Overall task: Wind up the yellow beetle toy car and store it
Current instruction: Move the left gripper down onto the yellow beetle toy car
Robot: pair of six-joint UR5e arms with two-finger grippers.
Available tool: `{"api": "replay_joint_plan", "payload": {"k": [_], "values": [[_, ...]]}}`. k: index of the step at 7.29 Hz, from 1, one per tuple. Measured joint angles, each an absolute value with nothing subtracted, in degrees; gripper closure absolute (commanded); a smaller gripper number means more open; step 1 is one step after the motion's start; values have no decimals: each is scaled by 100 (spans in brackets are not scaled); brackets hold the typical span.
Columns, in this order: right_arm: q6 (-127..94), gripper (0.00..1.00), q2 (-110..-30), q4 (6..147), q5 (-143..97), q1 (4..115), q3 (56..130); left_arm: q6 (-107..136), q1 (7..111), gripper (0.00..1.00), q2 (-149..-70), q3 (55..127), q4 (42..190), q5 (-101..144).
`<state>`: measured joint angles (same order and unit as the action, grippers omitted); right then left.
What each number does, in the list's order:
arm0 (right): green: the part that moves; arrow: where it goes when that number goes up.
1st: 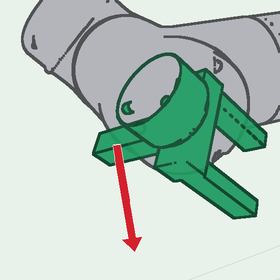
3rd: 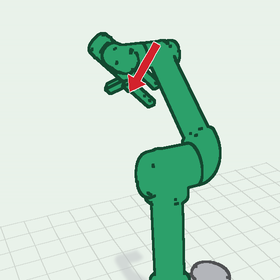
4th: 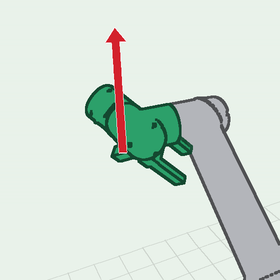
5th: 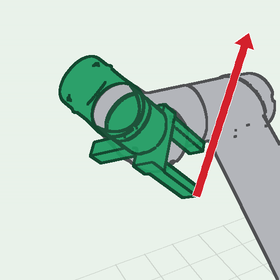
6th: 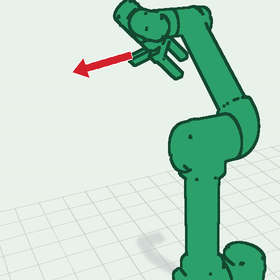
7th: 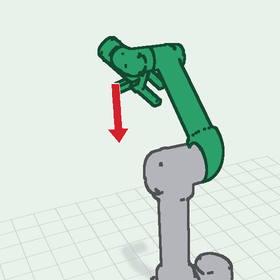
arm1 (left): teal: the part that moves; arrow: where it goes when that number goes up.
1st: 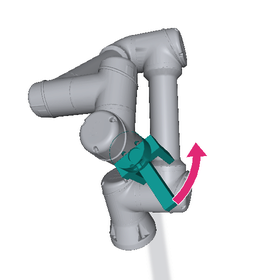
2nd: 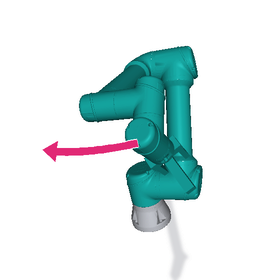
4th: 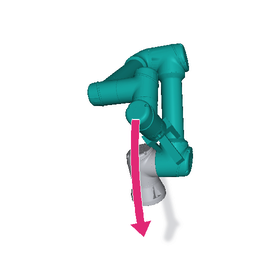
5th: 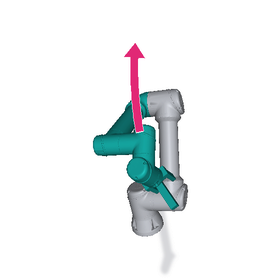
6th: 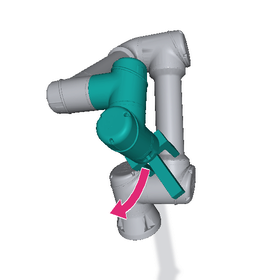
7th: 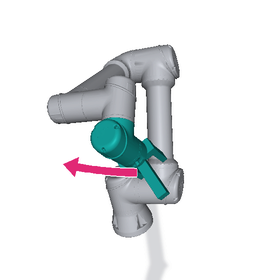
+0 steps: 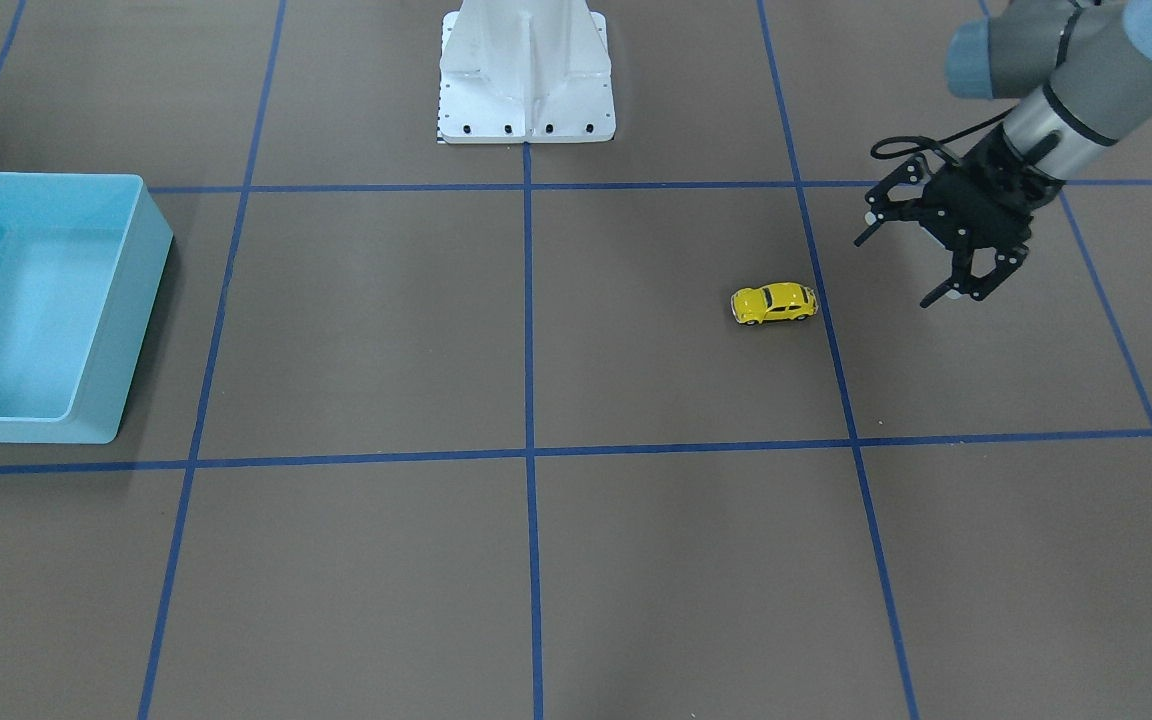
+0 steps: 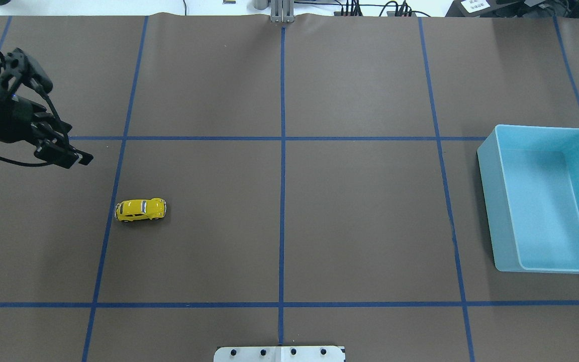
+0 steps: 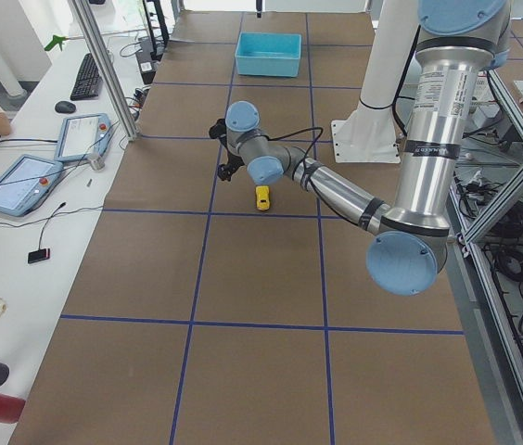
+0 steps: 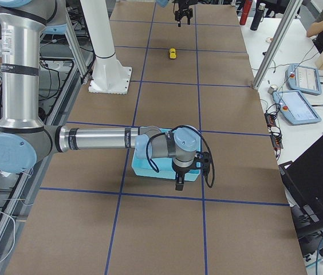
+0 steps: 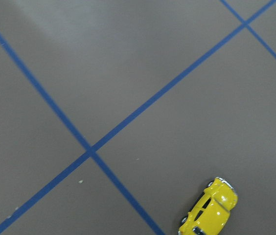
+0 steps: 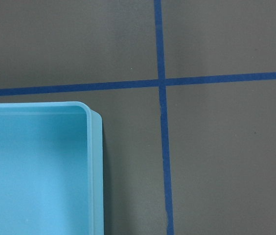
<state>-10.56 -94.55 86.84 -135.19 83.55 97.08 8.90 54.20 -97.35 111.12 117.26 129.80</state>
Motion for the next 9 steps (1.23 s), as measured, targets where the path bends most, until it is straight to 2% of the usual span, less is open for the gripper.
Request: {"api": "replay_joint_plan", "payload": {"k": [4, 9], "values": [[-1055, 0, -9484, 8801, -13526, 8444, 9747, -2166, 4934, 0, -9702, 11261, 11207, 12327], [-840, 0, -9368, 9434, -13518, 8511, 9757, -1677, 3771, 0, -10249, 10840, 10815, 11636]]}}
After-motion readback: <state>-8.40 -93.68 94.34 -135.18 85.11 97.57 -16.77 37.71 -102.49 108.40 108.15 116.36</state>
